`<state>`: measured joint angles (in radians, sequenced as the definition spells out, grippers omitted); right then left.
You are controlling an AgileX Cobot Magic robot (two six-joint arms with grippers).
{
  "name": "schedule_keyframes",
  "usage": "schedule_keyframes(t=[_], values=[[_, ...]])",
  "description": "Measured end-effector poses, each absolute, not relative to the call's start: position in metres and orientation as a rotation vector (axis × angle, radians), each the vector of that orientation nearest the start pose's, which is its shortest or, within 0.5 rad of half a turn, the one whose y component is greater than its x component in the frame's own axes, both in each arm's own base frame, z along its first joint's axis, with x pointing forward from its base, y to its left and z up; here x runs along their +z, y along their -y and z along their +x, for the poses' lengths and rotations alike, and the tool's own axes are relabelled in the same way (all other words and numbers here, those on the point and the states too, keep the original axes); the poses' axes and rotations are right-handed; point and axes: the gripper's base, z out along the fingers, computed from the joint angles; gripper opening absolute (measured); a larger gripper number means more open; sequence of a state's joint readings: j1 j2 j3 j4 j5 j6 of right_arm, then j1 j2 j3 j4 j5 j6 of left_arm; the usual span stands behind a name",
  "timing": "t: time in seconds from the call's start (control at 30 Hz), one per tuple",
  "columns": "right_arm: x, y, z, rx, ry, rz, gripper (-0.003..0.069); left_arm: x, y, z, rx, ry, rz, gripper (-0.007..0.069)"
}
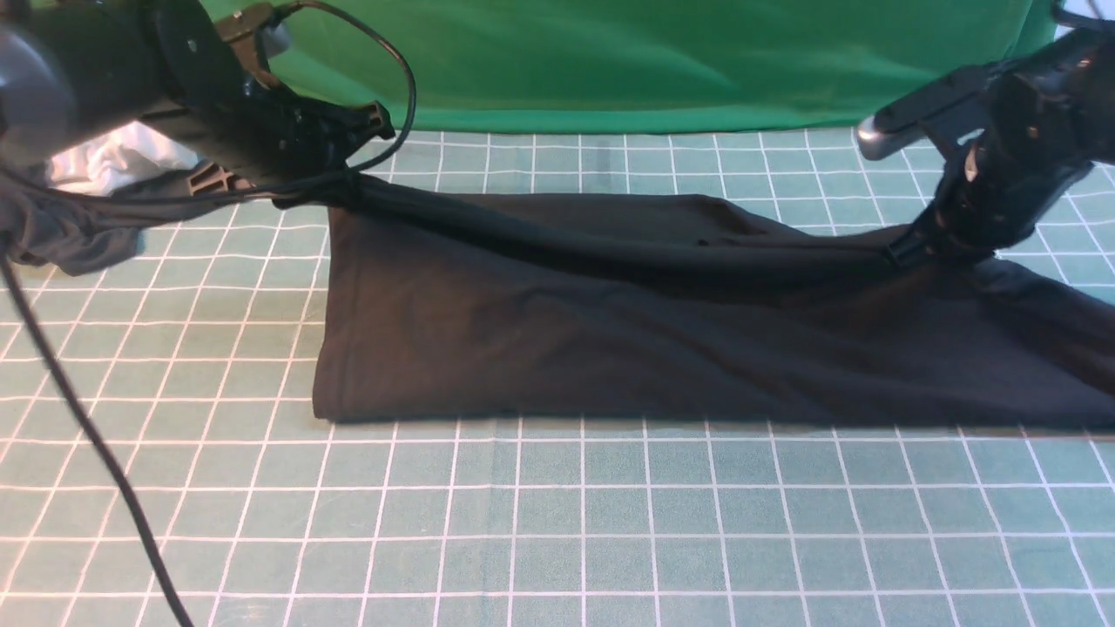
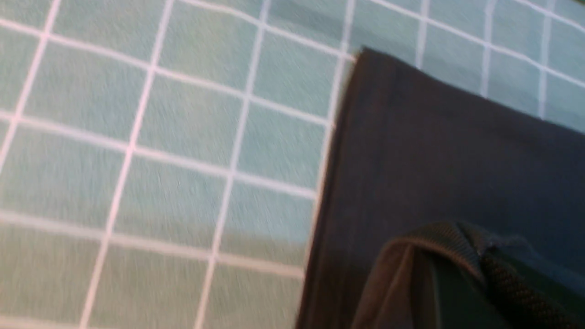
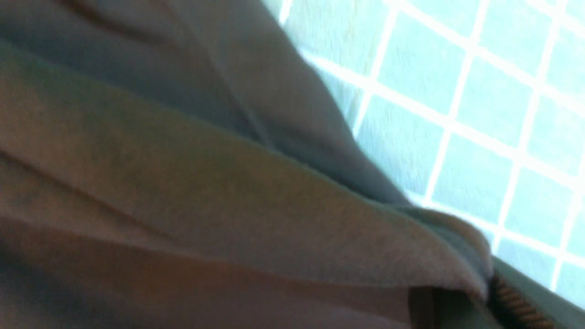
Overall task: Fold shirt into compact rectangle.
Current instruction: 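Fold the black garment in half by bringing its near edge over to the far edge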
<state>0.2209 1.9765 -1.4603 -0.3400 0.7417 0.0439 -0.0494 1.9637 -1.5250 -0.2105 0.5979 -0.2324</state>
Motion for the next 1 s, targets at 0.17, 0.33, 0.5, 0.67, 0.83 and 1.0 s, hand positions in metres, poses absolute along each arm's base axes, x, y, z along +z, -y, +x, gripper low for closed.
schedule_keyframes(t=[0.17, 0.33, 0.5, 0.67, 0.83, 1.0], values=[[0.191, -0.078, 0.437, -0.297, -2.627, -0.51, 0.0041, 0.216, 0.031, 0.461, -0.332, -2.497, -0.406, 0.0014], [0.176, -0.081, 0.458, -0.28, -2.613, -0.465, 0.0041, 0.2, 0.032, 0.482, -0.333, -2.471, -0.411, 0.0014], [0.165, -0.074, 0.468, -0.254, -2.621, -0.359, 0.0042, 0.187, 0.032, 0.492, -0.353, -2.431, -0.439, 0.0014], [0.161, -0.059, 0.472, -0.231, -2.622, -0.246, 0.0064, 0.184, 0.032, 0.497, -0.374, -2.388, -0.464, 0.0014], [0.162, -0.051, 0.474, -0.226, -2.612, -0.205, 0.0148, 0.188, 0.032, 0.499, -0.383, -2.354, -0.473, 0.0017], [0.163, -0.048, 0.476, -0.228, -2.596, -0.202, 0.034, 0.188, 0.032, 0.499, -0.385, -2.354, -0.479, 0.0078]])
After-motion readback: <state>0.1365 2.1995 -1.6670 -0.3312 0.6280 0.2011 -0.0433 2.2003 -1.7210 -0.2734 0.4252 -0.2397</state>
